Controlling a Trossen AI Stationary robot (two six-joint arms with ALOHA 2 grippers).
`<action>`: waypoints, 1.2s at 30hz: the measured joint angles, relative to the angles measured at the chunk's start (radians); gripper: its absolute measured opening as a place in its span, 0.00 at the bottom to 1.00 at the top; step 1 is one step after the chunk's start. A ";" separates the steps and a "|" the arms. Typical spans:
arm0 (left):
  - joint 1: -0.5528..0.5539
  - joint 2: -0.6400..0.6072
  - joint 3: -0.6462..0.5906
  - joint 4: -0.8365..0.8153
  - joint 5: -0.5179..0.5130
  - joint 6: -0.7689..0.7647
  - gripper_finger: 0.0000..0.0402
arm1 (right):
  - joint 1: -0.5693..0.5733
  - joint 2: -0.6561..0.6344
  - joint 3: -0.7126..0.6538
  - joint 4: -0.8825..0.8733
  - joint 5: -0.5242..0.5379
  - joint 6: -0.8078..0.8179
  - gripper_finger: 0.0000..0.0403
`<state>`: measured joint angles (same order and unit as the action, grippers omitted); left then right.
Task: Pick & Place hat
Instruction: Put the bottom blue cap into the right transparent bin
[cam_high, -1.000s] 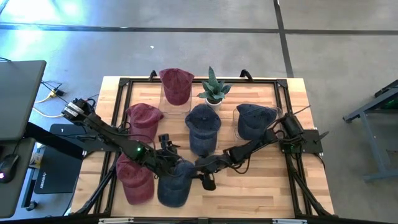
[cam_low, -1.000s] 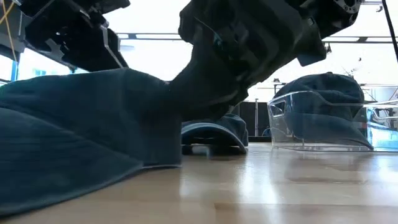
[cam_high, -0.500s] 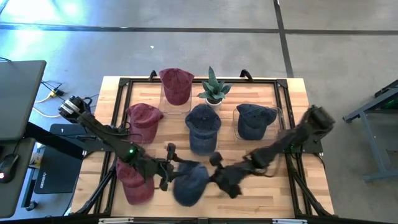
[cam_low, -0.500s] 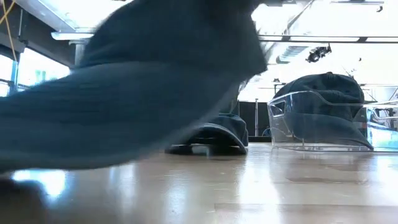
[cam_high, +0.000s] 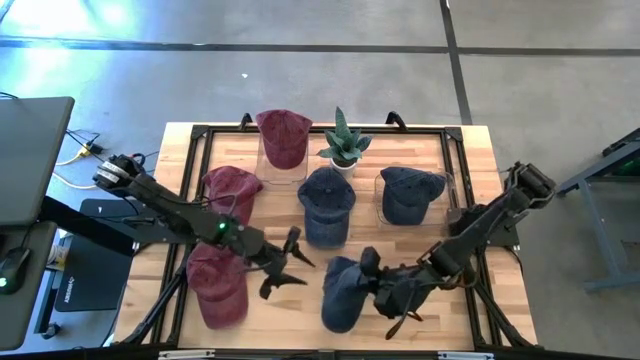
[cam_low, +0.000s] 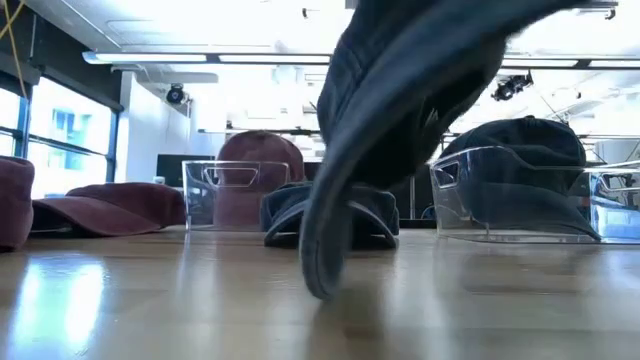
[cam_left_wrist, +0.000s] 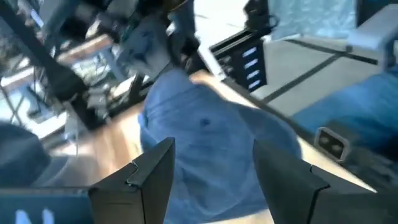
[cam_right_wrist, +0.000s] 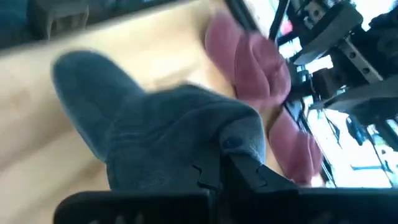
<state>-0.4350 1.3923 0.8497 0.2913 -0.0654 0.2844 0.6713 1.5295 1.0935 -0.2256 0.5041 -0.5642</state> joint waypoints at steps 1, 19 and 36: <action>0.012 0.004 0.000 0.002 0.000 -0.004 0.52 | 0.003 -0.009 0.000 -0.040 0.021 0.009 0.01; -0.040 0.015 0.000 -0.036 -0.096 0.033 0.52 | 0.053 0.103 0.035 -0.276 0.015 0.400 0.00; 0.025 0.376 0.148 0.137 0.098 -0.059 0.52 | 0.149 0.180 0.047 -0.416 -0.609 1.621 0.25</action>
<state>-0.4098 1.7681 0.9975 0.4288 0.0331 0.2249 0.8200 1.7092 1.1408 -0.6416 -0.1050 1.0568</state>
